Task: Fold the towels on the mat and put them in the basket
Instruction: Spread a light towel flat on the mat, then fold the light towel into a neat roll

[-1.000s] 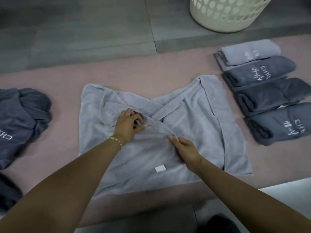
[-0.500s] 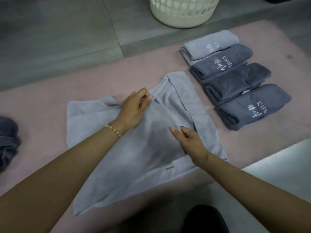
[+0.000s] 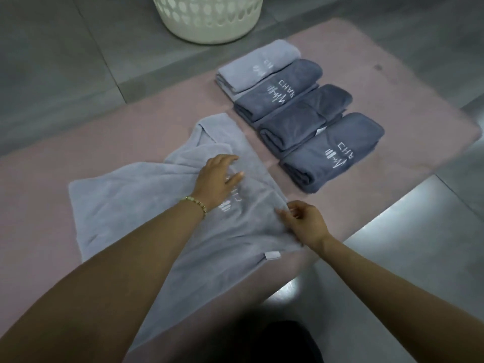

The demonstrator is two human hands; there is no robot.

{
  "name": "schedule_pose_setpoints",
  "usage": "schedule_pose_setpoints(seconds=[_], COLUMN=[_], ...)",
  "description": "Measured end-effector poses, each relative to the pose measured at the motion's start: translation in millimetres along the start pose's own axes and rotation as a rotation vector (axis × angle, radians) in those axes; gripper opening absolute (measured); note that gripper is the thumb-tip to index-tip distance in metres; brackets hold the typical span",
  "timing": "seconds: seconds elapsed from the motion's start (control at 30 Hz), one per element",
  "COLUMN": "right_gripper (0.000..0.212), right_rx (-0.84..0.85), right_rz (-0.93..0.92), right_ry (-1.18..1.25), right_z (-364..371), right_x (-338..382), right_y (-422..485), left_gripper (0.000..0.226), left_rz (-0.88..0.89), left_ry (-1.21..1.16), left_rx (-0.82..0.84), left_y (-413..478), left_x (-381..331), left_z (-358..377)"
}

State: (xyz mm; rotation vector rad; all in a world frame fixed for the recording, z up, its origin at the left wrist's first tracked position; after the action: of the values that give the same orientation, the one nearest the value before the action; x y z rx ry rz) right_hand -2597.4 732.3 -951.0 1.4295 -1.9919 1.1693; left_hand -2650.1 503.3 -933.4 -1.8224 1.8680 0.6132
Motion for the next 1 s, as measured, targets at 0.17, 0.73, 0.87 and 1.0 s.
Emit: schedule_pose_setpoints(seconds=[0.17,0.73,0.87,1.0], right_gripper=[0.026,0.036,0.036,0.033], right_rx=[-0.178,0.055,0.057,0.041], right_rz=[-0.211,-0.008,0.032,0.067], right_ry=[-0.065,0.367,0.526,0.504], right_z=[20.4,97.3,85.4,73.9], right_x=[51.6,138.7,144.6,144.7], right_y=[30.3,91.6,91.2,93.1], left_gripper=[0.053,0.052,0.083,0.087], left_rz=[-0.151,-0.543,-0.683,-0.691], left_ry=[0.105,-0.127,-0.133,-0.342], left_rx=[-0.087,0.086,0.126,0.065], left_y=[6.3,90.4,100.9,104.5], left_x=[42.5,78.9,66.5,60.2], left_z=[-30.1,-47.7,-46.4,-41.6])
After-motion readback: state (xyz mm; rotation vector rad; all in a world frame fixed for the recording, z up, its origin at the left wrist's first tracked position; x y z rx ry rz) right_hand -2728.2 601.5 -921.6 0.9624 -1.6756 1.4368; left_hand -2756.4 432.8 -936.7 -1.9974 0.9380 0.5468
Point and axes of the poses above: each hand's wrist, its own y-axis towards the middle knuckle, its own z-axis out of the palm, x = y × z, the point moved 2 cm from there along y, towards the middle knuckle, and after that the axes turned 8 degrees about -x, right-handed, at the moved point
